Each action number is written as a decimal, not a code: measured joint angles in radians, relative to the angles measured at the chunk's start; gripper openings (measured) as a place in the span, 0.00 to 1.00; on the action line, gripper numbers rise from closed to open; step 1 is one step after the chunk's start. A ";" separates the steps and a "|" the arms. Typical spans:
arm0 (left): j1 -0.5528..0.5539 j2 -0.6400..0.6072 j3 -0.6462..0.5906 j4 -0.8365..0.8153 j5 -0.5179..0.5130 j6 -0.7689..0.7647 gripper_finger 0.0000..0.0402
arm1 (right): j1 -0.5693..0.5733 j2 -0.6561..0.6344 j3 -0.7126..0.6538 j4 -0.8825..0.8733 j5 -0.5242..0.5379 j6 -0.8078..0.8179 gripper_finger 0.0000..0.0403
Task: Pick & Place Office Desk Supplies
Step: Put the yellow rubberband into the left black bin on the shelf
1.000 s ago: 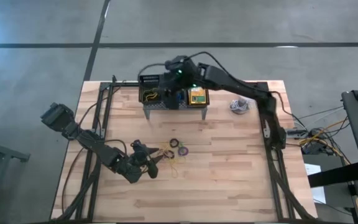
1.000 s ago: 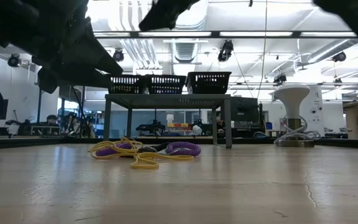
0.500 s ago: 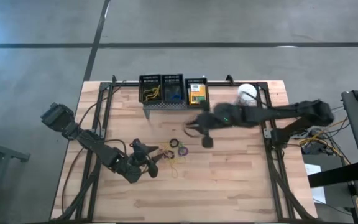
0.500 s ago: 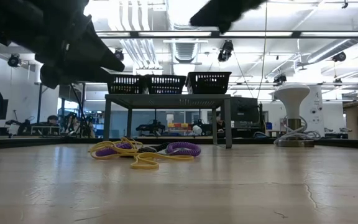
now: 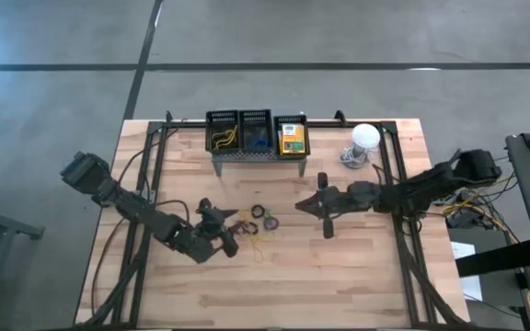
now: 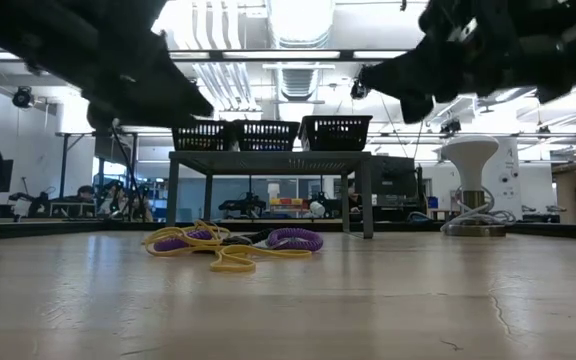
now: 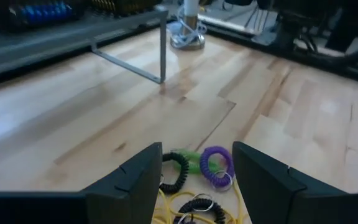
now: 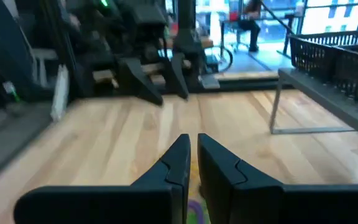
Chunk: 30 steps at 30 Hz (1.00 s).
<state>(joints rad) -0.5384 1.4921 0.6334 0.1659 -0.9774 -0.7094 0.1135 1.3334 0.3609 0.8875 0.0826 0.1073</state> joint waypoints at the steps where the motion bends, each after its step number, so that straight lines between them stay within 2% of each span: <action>1: 0.022 0.000 0.000 0.015 0.034 0.020 0.50 | 0.000 0.025 -0.018 0.068 0.000 0.019 0.07; 4: 0.105 0.000 0.000 0.069 0.179 0.090 0.50 | -0.003 0.114 -0.042 0.166 -0.001 0.021 0.07; 11: 0.339 0.000 0.000 0.072 0.497 0.134 0.50 | -0.013 0.324 0.024 0.162 -0.001 -0.016 0.07; 14: 0.390 0.000 0.008 0.071 0.636 0.270 0.50 | -0.019 0.393 0.059 0.165 -0.001 -0.037 0.07; 19: 0.352 0.000 0.021 0.056 0.683 0.459 0.50 | -0.039 0.430 0.082 0.090 -0.021 -0.013 0.10; 23: 0.295 0.000 0.023 0.027 0.691 0.498 0.50 | -0.050 0.402 0.106 -0.050 -0.029 0.001 0.17; 26: 0.277 0.000 0.023 -0.016 0.688 0.448 0.50 | -0.050 0.397 0.126 -0.088 -0.029 -0.001 0.25; 30: 0.276 0.000 0.031 -0.227 0.684 0.203 0.50 | -0.049 0.413 0.155 -0.089 0.004 -0.004 0.33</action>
<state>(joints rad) -0.2628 1.4921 0.6645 -0.0611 -0.2935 -0.5061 0.0648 1.7463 0.5157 0.7982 0.0865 0.1032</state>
